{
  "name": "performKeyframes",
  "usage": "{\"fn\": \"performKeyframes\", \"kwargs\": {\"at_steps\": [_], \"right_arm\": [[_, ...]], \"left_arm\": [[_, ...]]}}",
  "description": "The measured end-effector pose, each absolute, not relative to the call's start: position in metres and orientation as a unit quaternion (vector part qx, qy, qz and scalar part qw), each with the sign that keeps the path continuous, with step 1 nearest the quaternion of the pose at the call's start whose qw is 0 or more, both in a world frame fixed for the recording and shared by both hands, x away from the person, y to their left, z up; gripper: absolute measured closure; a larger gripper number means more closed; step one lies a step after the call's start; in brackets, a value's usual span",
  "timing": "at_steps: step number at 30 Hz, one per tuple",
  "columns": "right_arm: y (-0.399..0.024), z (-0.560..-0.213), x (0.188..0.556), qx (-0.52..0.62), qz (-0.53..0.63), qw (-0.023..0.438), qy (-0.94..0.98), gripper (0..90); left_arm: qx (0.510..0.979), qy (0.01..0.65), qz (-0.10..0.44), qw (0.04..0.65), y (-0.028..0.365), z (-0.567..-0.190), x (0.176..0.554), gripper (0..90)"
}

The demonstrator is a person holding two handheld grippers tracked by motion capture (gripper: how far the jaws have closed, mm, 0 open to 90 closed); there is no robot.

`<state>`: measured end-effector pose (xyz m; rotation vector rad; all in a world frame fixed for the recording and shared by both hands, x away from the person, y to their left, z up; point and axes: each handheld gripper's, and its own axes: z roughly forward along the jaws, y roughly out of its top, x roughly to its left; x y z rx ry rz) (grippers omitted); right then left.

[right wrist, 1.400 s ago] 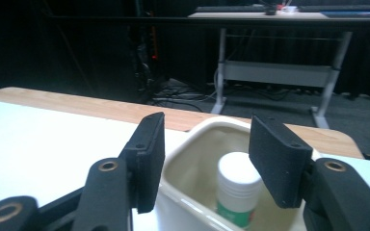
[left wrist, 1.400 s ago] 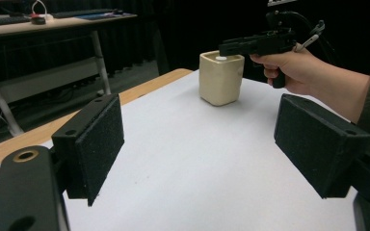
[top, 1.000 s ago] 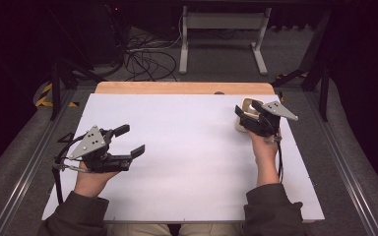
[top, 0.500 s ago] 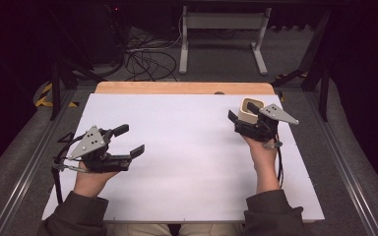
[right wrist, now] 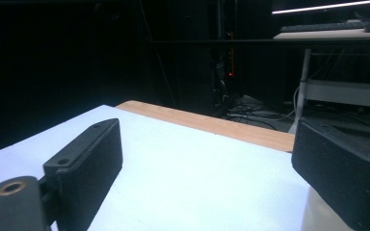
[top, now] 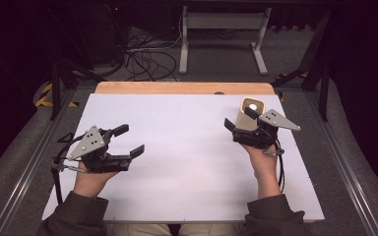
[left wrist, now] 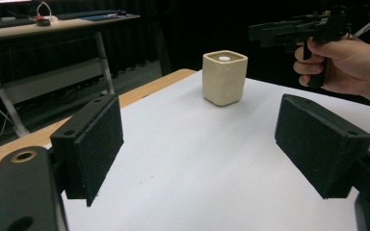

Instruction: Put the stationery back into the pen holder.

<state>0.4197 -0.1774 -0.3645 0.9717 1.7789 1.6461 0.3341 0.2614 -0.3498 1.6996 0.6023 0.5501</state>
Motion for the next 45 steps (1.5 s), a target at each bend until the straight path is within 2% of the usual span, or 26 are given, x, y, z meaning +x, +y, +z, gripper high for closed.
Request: {"fn": "performKeyframes", "kwargs": {"at_steps": [45], "right_arm": [[-0.197,-0.362,0.381,0.324,0.636,0.232,0.661,0.3]], "left_arm": [[0.725,0.264,0.243,0.588,0.271,-0.346,0.329,17.1]]}}
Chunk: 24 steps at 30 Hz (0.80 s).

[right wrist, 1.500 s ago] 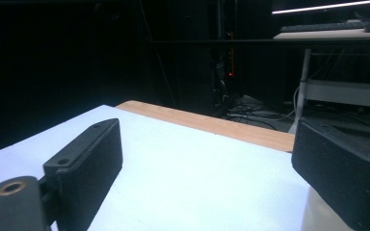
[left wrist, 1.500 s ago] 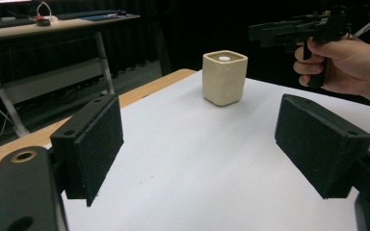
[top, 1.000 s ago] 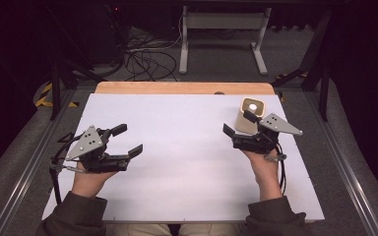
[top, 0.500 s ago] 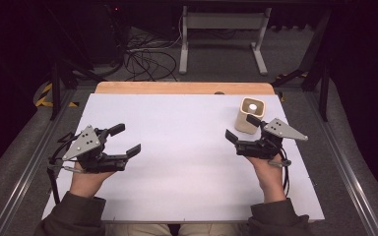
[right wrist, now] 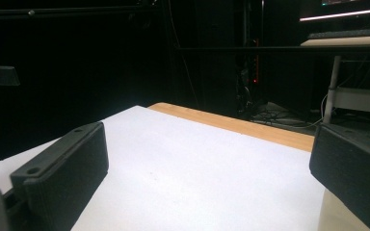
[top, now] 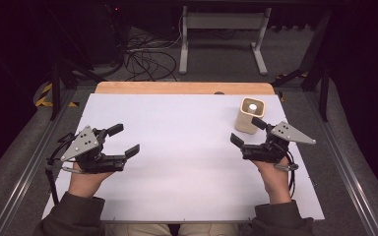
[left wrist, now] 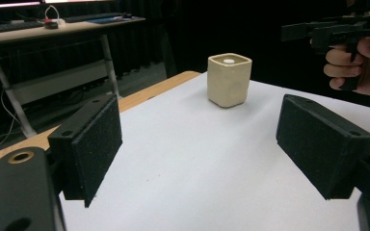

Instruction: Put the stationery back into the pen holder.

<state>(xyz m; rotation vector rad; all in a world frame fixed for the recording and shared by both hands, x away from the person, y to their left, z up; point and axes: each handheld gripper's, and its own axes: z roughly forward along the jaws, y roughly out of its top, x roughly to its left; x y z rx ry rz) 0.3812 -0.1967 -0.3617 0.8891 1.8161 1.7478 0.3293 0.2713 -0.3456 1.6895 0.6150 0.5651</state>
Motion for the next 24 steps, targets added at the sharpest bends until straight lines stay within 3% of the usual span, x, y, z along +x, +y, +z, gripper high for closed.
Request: {"fn": "performKeyframes", "kwargs": {"at_steps": [24], "right_arm": [[-0.22,-0.368,0.367,0.328,0.638,0.229,0.657,0.0]], "left_arm": [[0.723,0.271,0.245,0.586,0.277,-0.347,0.327,17.1]]}}
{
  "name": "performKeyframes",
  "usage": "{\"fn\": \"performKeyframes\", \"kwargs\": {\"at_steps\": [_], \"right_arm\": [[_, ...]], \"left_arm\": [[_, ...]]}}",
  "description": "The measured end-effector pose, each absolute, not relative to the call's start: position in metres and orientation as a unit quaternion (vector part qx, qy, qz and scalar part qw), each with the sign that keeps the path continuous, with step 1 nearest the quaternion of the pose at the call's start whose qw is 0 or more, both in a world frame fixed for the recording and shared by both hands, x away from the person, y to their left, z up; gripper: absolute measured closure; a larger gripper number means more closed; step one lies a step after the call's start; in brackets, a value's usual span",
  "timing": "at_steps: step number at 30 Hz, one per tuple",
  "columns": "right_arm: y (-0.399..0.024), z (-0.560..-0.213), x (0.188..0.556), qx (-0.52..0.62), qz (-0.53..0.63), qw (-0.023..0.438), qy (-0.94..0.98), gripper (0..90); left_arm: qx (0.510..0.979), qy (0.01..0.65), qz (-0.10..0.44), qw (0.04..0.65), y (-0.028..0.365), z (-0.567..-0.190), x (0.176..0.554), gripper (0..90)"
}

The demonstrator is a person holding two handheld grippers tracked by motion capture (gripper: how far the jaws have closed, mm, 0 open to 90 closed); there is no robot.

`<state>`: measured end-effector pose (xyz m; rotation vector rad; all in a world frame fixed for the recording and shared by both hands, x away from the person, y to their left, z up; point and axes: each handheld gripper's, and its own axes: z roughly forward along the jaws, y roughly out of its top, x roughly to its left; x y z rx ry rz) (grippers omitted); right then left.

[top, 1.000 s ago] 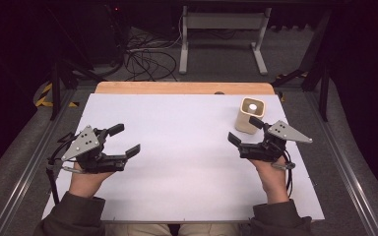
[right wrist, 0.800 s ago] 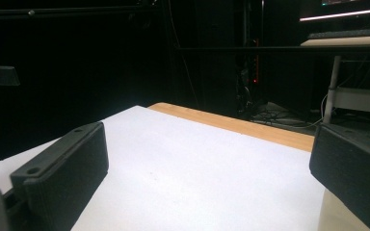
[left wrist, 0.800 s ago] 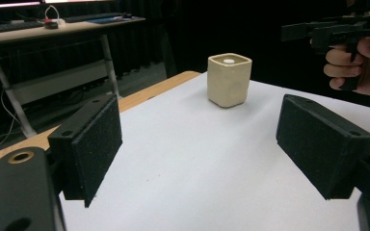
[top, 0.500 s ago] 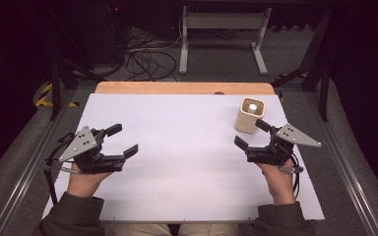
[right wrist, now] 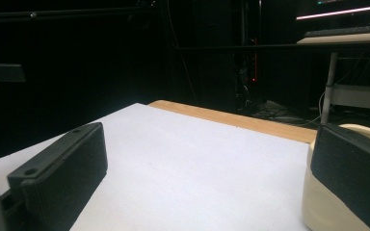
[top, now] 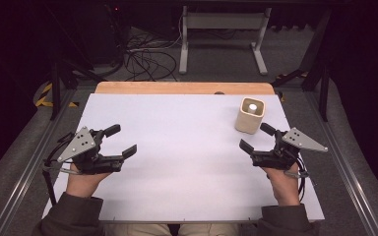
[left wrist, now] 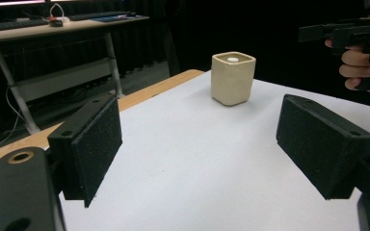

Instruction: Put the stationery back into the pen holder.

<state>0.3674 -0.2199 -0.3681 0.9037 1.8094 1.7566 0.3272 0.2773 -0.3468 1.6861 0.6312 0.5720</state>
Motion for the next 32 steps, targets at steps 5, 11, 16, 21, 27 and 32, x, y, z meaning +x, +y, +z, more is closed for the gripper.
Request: {"fn": "performKeyframes", "kwargs": {"at_steps": [5,11,16,21,27,32], "right_arm": [[-0.2244,-0.3687,0.3657,0.33,0.64,0.23,0.655,0.0],[-0.226,-0.3675,0.3649,0.327,0.641,0.23,0.655,0.0],[-0.2263,-0.3672,0.3649,0.326,0.641,0.23,0.656,0.0],[-0.2248,-0.3666,0.3647,0.322,0.642,0.23,0.657,0.0],[-0.2237,-0.3669,0.3649,0.321,0.64,0.228,0.66,0.0],[-0.2235,-0.3677,0.3657,0.324,0.637,0.229,0.661,0.0]], "left_arm": [[0.723,0.271,0.247,0.586,0.2786,-0.347,0.3273,17.0],[0.723,0.273,0.246,0.585,0.2804,-0.3474,0.3276,17.0],[0.722,0.275,0.247,0.585,0.2817,-0.3477,0.3278,17.1],[0.723,0.274,0.246,0.584,0.2813,-0.3483,0.328,17.0],[0.723,0.274,0.246,0.584,0.2815,-0.3481,0.3281,17.0],[0.723,0.275,0.247,0.584,0.282,-0.3483,0.3278,17.0]]}}
